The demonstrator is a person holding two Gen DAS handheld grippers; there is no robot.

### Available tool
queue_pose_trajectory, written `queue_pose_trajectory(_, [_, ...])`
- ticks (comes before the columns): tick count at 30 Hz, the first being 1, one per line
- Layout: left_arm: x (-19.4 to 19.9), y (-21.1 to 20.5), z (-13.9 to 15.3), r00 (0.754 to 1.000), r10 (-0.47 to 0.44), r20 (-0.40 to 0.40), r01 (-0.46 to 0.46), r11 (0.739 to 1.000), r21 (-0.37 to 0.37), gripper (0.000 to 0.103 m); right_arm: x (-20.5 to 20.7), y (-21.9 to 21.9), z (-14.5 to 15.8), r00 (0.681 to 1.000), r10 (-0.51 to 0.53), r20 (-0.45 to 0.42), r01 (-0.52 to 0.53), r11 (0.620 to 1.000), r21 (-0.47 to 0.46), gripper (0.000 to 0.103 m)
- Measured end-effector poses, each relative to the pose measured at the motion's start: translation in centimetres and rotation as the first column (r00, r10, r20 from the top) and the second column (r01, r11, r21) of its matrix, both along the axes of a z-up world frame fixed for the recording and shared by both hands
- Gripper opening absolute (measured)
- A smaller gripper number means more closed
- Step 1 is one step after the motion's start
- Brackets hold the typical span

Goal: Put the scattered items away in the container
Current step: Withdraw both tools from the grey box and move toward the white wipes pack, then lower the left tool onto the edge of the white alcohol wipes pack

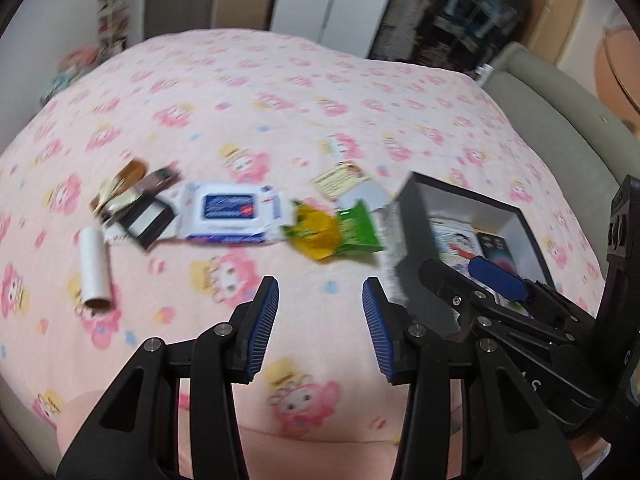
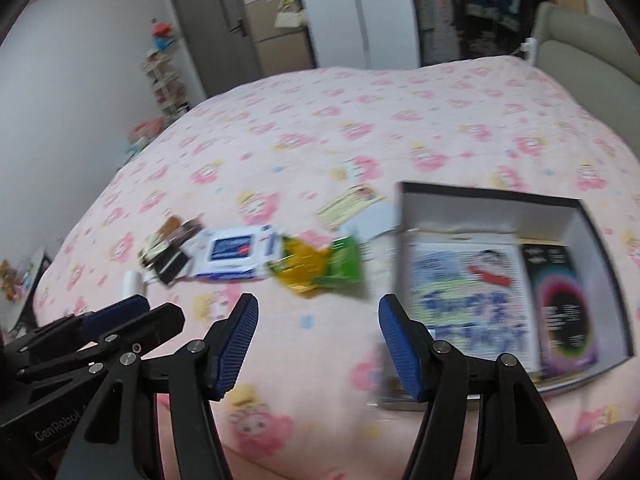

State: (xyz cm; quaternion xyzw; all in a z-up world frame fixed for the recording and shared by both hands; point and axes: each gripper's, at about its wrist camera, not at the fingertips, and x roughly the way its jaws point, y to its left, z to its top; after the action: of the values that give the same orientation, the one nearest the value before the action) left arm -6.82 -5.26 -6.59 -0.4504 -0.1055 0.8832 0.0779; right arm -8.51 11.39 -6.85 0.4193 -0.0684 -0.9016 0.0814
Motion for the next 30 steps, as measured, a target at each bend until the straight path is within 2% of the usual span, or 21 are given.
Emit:
queue_pose_trajectory(3, [-0.8, -2.4, -1.2, 0.999, 0.032, 0.03, -0.033, 0.999, 0.033, 0.046, -1.6, -1.6, -1.4, 0.999, 0.031, 0.038, -0.031, 0.999, 0.01, 0.061])
queue_pose_trajectory(5, [-2.5, -3.9, -2.5, 0.994, 0.067, 0.081, -0.073, 0.995, 0.073, 0.046, -2.7, -2.7, -2.4, 0.997, 0.051, 0.063, -0.052, 0.999, 0.017, 0.061])
queue_pose_trajectory(10, [-7.0, -5.9, -6.3, 0.976, 0.138, 0.172, -0.153, 0.985, 0.081, 0.046, -5.6, -5.3, -4.8, 0.987, 0.1, 0.125, -0.105, 0.994, 0.032, 0.061])
queue_pose_trajectory(16, [-12.7, -8.6, -12.4, 0.917, 0.207, 0.341, -0.274, 0.948, 0.161, 0.045, -10.0, -6.8, -8.8, 0.966, 0.129, 0.224, -0.136, 0.991, 0.013, 0.061])
queue_pose_trajectory(21, [-14.4, -10.6, -15.6, 0.886, 0.259, 0.384, -0.364, 0.902, 0.233, 0.045, -12.5, -7.6, -12.3, 0.944, 0.141, 0.3, -0.145, 0.989, -0.01, 0.061])
queue_pose_trajectory(24, [-15.1, -11.6, -16.3, 0.875, 0.29, 0.389, -0.404, 0.879, 0.252, 0.045, -13.4, -7.5, -12.8, 0.945, 0.124, 0.301, -0.122, 0.992, -0.027, 0.061])
queue_pose_trajectory(26, [-15.8, -12.0, -16.6, 0.869, 0.299, 0.395, -0.418, 0.871, 0.26, 0.046, -13.9, -7.3, -12.8, 0.949, 0.109, 0.297, -0.102, 0.994, -0.041, 0.061])
queue_pose_trajectory(30, [-16.4, -11.8, -16.9, 0.871, 0.292, 0.395, -0.412, 0.872, 0.265, 0.048, -15.0, -7.0, -12.9, 0.954, 0.079, 0.29, -0.061, 0.996, -0.068, 0.061])
